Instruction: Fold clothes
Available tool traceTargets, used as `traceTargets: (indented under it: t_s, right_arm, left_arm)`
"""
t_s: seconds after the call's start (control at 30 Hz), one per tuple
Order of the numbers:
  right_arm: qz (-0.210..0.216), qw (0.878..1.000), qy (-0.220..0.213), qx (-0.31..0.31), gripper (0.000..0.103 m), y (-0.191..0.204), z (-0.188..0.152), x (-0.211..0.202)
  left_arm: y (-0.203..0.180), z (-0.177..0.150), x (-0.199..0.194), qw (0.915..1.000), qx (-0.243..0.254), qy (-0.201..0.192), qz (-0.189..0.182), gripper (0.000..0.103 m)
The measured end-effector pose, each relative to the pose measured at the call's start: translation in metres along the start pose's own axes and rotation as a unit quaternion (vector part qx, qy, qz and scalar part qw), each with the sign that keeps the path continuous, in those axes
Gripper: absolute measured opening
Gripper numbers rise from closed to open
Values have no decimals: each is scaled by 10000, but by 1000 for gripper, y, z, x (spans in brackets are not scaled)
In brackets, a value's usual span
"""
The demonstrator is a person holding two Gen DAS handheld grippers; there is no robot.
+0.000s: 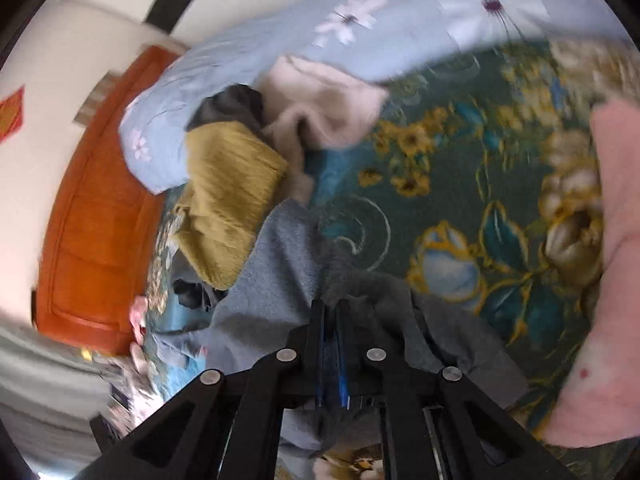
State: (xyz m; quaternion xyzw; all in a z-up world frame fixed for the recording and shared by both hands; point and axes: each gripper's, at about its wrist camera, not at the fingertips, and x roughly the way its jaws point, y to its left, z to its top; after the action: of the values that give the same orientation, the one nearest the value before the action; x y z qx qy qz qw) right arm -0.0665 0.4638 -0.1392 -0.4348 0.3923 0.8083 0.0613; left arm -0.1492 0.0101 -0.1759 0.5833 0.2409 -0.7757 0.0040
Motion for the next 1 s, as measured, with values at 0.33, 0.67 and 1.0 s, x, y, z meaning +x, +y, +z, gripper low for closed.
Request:
traceTargets:
  t_s: [0.33,0.67,1.0]
  right_arm:
    - [181,9828,193,-1830,59,116,-46,13]
    - [-625,9881,411,-1346,9,113,-49,63]
    - [1762,9249,1346,-3088,3,121,-128,-19]
  left_arm:
    - [-12,-5,22,9995,41,276,-116,61]
    - [10,-6,12,9972,-463,175,-561,61]
    - [7,-4,11,9965,-440,162,-691,61]
